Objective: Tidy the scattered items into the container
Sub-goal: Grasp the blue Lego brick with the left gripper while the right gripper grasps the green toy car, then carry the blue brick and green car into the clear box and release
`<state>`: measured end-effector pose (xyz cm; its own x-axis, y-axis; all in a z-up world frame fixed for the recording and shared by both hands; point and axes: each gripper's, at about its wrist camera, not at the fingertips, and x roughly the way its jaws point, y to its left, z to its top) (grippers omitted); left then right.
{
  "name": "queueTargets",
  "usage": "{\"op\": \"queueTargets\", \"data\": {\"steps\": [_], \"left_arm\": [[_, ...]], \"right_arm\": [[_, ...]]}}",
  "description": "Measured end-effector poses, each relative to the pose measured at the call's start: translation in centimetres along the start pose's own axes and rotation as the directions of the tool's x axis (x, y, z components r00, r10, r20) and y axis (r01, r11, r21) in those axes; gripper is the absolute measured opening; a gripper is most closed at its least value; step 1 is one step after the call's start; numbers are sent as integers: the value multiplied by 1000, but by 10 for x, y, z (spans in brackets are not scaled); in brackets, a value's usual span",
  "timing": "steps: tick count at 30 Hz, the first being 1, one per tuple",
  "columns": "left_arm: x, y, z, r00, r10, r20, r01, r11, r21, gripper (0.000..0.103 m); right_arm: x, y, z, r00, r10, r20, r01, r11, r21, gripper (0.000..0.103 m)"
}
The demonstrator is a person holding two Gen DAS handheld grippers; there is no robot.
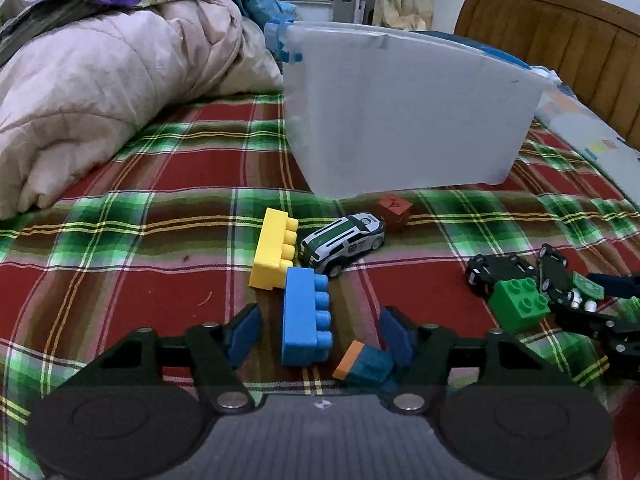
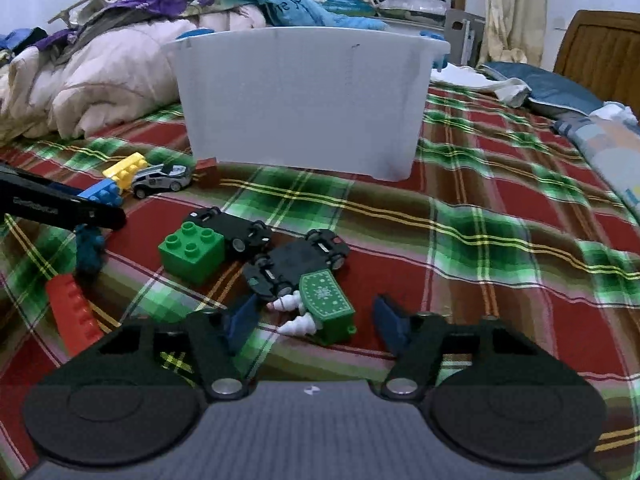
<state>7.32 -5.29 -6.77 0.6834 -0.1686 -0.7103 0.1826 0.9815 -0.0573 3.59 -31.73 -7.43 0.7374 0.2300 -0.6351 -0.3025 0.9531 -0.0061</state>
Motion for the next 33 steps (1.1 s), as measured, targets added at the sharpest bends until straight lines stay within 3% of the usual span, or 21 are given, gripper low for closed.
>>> {"op": "queueTargets", "data": {"steps": [1,7,10,25,33], "left_arm": [[1,0,0,1000,-2,1,2,1000,1,53],[-1,-3,1,1000,-12,9,12,1000,7,33],[-3,-3,0,1000,-16,16,16,1000,-2,29],[-15,0,5,998,-33,52,33,999,0,27],[-55,3,43,986,-53,155,52,999,10,27]], "right_arm": [[1,0,0,1000,5,-3,-5,1000,5,48],[-6,1,0,1000,27,13,-27,1000,7,48],[-11,5,2,999,37,39,-37,999,-2,48],[-23,6,7,995,31,92,-32,999,12,48],[-51,8,36,980,24,197,-28,999,18,48]]}}
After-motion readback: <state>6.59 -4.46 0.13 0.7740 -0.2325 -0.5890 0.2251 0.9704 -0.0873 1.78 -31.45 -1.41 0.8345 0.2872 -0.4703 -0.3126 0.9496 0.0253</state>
